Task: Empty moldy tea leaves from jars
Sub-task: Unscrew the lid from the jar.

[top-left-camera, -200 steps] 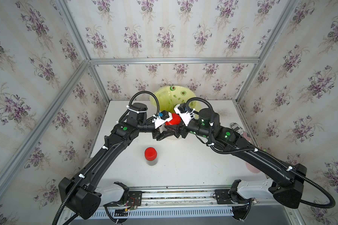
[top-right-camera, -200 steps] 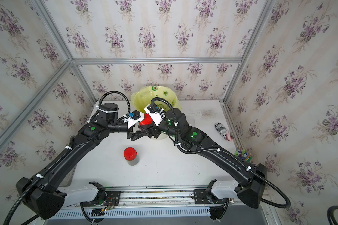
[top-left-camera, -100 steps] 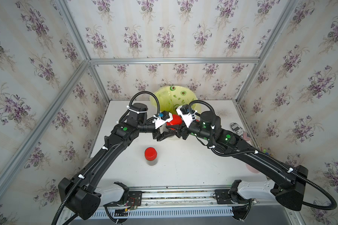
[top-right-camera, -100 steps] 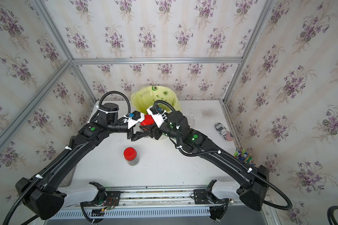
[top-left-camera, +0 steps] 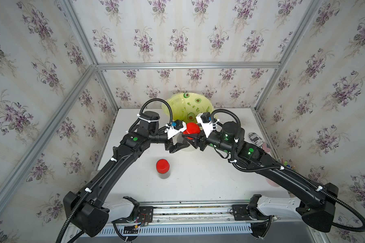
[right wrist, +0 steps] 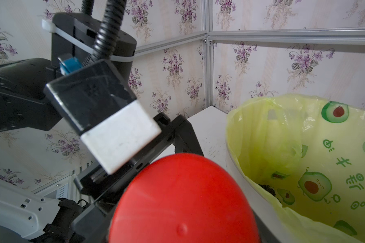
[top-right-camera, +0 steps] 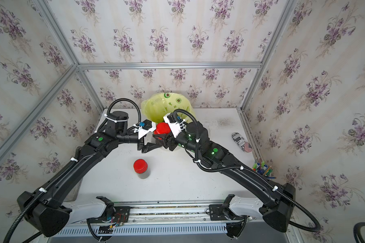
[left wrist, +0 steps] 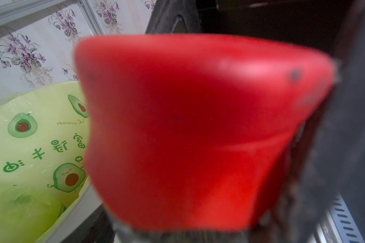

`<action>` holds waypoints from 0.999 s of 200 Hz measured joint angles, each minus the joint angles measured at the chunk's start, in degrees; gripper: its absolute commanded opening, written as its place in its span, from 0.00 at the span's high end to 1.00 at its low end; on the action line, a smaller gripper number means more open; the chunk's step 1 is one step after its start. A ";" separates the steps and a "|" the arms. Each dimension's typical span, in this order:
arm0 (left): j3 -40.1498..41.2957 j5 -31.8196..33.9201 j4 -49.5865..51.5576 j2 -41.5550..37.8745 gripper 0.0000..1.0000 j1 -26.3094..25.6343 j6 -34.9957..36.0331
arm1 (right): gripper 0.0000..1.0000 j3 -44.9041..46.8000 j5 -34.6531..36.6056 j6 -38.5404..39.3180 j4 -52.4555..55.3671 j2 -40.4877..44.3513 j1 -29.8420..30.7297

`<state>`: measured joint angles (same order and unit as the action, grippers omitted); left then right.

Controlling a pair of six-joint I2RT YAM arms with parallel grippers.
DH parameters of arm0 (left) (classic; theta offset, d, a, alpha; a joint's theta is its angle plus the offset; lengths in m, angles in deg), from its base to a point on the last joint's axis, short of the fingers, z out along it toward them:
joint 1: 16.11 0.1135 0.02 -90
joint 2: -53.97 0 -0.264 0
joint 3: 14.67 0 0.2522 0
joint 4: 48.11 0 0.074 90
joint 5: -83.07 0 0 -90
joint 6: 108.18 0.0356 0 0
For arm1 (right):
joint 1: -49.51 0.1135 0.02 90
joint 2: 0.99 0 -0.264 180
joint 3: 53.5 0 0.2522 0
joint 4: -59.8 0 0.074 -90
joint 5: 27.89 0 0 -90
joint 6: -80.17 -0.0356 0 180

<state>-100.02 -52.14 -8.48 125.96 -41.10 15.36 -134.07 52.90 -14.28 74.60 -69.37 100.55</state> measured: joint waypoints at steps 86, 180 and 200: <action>0.00 -1.95 0.37 0.37 0.18 -0.02 0.26 | 0.66 3.45 -2.16 -4.52 -6.08 0.96 -0.02; 0.00 -2.03 0.74 -0.42 0.27 -0.07 0.39 | 0.64 3.91 -3.41 -5.38 -7.61 1.18 -0.04; 0.00 -2.01 0.94 -0.42 0.27 -0.11 0.44 | 0.64 4.50 -3.41 -5.64 -8.04 1.49 -0.04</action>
<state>-100.02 -54.15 -7.54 125.54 -41.21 15.79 -129.57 49.49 -19.92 66.56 -67.88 100.51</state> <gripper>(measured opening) 0.738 0.613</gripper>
